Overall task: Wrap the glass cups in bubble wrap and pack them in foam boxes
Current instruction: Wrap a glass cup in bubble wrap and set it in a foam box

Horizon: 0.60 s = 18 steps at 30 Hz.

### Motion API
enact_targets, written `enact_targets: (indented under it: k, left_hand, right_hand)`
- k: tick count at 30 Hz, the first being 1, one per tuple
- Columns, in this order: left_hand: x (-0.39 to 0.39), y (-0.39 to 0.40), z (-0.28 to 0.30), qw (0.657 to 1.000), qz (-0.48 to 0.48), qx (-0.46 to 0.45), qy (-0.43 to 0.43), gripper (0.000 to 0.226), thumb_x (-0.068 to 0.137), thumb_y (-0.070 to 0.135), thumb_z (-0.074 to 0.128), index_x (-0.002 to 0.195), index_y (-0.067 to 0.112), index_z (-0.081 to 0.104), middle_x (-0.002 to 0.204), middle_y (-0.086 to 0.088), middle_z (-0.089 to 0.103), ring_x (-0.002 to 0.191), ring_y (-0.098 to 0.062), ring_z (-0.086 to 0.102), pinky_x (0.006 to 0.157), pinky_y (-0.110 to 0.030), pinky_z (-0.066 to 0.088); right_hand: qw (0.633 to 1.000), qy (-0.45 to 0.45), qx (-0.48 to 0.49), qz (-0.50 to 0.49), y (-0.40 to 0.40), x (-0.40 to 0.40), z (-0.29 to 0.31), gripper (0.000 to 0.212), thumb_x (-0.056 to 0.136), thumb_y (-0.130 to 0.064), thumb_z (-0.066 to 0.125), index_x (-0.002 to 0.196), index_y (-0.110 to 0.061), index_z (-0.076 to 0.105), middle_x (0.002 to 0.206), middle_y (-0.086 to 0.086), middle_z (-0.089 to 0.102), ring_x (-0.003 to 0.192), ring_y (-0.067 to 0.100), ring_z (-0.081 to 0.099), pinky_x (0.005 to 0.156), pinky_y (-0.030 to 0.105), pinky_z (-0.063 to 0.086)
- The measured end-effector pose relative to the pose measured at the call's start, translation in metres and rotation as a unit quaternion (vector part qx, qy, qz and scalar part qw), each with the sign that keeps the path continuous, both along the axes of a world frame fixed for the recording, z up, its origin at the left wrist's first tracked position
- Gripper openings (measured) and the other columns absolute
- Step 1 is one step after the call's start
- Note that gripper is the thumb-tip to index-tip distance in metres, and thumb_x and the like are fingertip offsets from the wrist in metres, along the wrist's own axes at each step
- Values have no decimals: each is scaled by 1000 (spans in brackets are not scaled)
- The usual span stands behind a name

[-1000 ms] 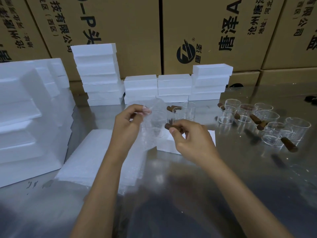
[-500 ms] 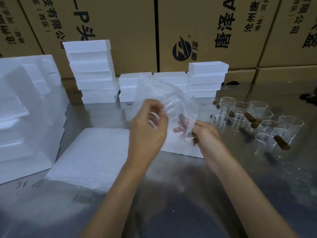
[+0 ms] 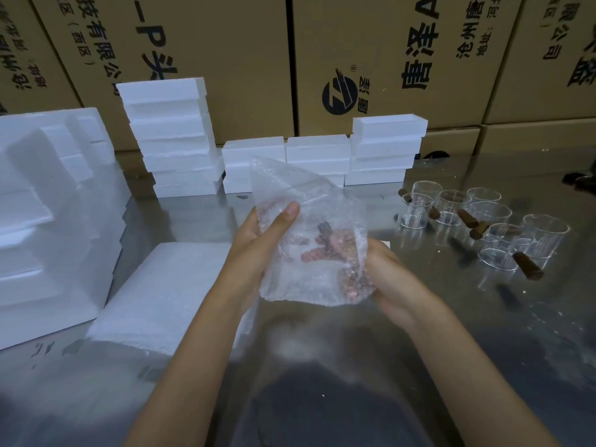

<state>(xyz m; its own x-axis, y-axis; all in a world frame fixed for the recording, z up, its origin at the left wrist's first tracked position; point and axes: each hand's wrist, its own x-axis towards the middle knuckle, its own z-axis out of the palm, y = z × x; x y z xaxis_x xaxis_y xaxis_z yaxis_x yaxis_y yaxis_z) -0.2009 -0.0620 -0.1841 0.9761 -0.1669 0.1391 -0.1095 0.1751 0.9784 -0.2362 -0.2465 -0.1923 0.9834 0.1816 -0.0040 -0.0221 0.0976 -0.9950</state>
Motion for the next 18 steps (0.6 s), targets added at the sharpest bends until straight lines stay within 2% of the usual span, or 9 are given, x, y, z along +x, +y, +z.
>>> enact_targets:
  k: [3, 6, 9, 11, 13, 15, 18]
  left_hand:
    - [-5, -9, 0, 1000, -19, -7, 12, 51, 81, 50, 77, 127, 32, 63, 123, 3, 70, 112, -20, 68, 95, -45, 54]
    - [-8, -16, -2, 999, -26, -21, 31, 57, 79, 43, 80, 129, 25, 60, 121, -3, 71, 109, -23, 70, 82, -39, 59]
    - [-9, -18, -3, 996, -50, -62, 46, 58, 83, 34, 79, 134, 17, 56, 122, -9, 70, 110, -28, 69, 80, -37, 59]
    - [-8, -18, -2, 994, -61, -79, 54, 59, 83, 32, 77, 135, 14, 55, 124, -13, 68, 114, -31, 67, 85, -41, 58]
    - [-6, -18, -2, 991, -65, -105, 60, 63, 84, 28, 75, 139, 10, 51, 130, -17, 64, 119, -34, 63, 96, -48, 53]
    - [-5, -15, 1, 985, -59, -148, 69, 65, 85, 23, 72, 143, 4, 46, 137, -22, 58, 125, -36, 58, 107, -52, 45]
    - [-2, -7, 5, 973, -47, -212, 81, 57, 92, 19, 65, 145, 6, 47, 144, -20, 52, 130, -35, 54, 112, -51, 40]
  right_hand:
    - [1000, -19, 12, 22, 8, -4, -2, 22, 96, -33, 63, 115, -30, 73, 112, -3, 76, 105, 16, 72, 84, 33, 61]
    - [998, -34, -9, 43, 11, -4, -5, 27, 93, -30, 63, 119, -28, 71, 116, -2, 74, 110, 17, 70, 97, 41, 56]
    - [998, -20, -7, 52, 9, -4, -5, 22, 97, -25, 62, 115, -23, 73, 112, 1, 76, 106, 18, 72, 93, 34, 57]
    - [999, -15, -14, 46, 8, -5, -3, 18, 93, -32, 67, 106, -24, 77, 98, -3, 78, 91, 12, 75, 77, 22, 59]
    - [1000, -20, -12, 0, 9, -3, -1, 15, 92, -29, 67, 96, -21, 79, 83, -5, 78, 75, 11, 74, 69, 23, 59]
    - [995, -16, 32, -98, 4, 4, -1, 17, 92, -25, 65, 98, -18, 79, 93, 0, 78, 73, 23, 70, 69, 35, 58]
    - [972, -7, 131, -194, -10, 10, 0, 23, 96, -23, 53, 102, -15, 73, 97, 0, 74, 63, 16, 58, 54, 24, 45]
